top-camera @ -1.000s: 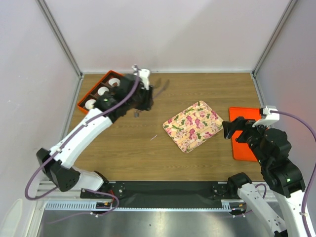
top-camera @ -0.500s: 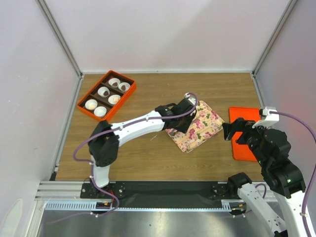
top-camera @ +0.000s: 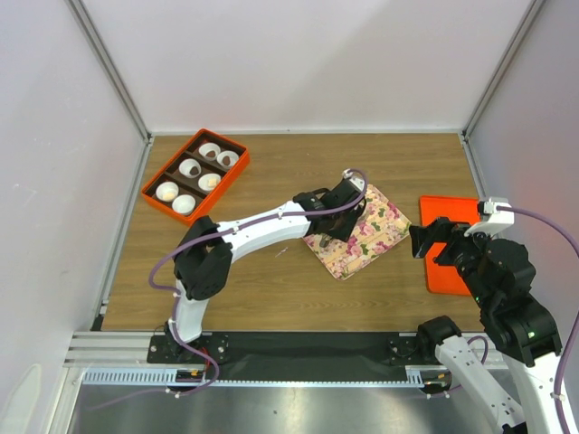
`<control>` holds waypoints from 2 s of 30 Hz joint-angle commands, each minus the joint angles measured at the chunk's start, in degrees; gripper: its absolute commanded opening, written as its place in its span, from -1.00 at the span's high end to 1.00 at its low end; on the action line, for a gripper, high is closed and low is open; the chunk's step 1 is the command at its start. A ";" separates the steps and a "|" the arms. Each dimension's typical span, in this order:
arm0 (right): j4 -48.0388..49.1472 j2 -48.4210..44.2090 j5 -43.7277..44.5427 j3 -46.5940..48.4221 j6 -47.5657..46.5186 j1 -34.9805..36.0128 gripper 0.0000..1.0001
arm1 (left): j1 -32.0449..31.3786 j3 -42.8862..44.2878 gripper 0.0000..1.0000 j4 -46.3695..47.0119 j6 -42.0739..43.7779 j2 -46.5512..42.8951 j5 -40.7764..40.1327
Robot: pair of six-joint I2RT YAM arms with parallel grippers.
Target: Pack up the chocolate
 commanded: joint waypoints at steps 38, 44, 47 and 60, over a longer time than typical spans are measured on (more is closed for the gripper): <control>1.79 -0.75 0.92 -0.14 -0.85 0.03 -0.99 | -0.09 2.73 0.17 -0.23 -0.26 -1.98 0.08; 1.79 -0.75 0.92 -0.06 -1.02 0.03 -0.99 | 0.09 4.57 0.02 0.12 1.23 0.21 0.08; 1.62 -0.76 1.18 0.03 -1.29 0.12 -0.99 | 0.17 5.98 0.02 0.73 2.20 1.97 0.78; 1.44 -1.02 2.32 -0.14 -1.99 0.03 -0.99 | 0.97 10.11 0.05 0.82 2.73 6.90 1.49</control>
